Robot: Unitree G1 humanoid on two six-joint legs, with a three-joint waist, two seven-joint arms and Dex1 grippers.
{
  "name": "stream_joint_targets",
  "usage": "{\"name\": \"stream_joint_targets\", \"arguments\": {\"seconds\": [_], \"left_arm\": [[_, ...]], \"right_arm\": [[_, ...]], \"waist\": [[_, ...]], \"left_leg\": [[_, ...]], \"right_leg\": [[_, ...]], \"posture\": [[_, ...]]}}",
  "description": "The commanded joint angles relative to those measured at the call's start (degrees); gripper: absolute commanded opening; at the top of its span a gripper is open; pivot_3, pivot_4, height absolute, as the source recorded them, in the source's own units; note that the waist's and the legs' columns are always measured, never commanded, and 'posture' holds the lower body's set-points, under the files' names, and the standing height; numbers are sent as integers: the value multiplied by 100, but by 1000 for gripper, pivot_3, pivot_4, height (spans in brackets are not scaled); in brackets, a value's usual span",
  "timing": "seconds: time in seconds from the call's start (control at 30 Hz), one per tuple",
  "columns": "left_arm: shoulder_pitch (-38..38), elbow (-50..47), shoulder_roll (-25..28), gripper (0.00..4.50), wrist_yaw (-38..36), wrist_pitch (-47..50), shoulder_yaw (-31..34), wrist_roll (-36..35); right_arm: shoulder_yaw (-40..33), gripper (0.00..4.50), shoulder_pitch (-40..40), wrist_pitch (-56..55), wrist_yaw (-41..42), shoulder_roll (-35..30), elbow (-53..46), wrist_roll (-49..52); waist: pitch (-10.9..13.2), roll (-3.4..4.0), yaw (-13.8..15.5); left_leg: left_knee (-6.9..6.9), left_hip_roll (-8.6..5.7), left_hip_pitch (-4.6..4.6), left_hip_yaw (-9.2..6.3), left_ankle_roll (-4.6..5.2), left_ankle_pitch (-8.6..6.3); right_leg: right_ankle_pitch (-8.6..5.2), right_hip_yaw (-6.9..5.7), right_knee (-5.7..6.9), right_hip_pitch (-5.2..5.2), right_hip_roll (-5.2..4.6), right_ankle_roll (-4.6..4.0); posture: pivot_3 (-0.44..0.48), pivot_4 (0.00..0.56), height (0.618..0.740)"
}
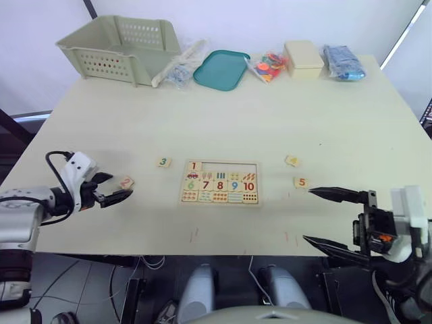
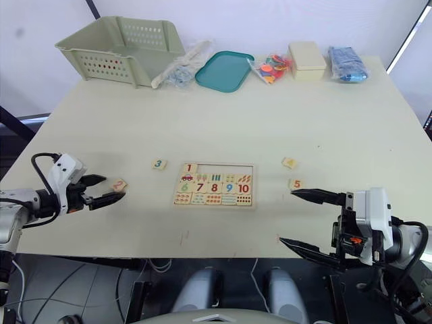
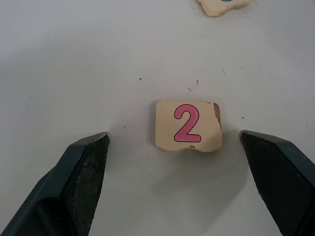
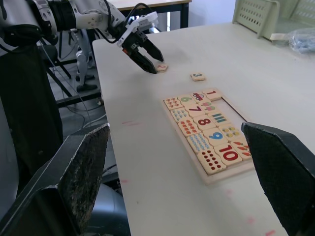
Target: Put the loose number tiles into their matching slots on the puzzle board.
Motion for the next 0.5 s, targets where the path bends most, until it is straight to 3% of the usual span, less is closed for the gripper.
{"name": "stream_joint_targets", "arguments": {"seconds": [0.03, 0.47, 0.5], "left_arm": [[12, -110, 3, 4468, 20, 26, 14, 8], [125, -361, -79, 4468, 156, 152, 52, -36], [146, -390, -76, 4237, 150, 165, 55, -47]], "right_arm": [[-21, 4500, -32, -98, -32, 41, -117, -1], [87, 4500, -102, -117, -67, 51, -84, -86], [91, 4500, -111, -115, -68, 54, -82, -87]], "waist": [[0, 0, 3], [0, 0, 59], [0, 0, 59]], "left_leg": [[0, 0, 0, 0, 0, 0], [0, 0, 0, 2, 0, 0], [0, 0, 0, 2, 0, 0]], "right_leg": [[0, 0, 0, 0, 0, 0], [0, 1, 0, 0, 0, 0], [0, 1, 0, 0, 0, 0]], "posture": [[0, 150, 740], [0, 150, 740], [0, 150, 740]]}}
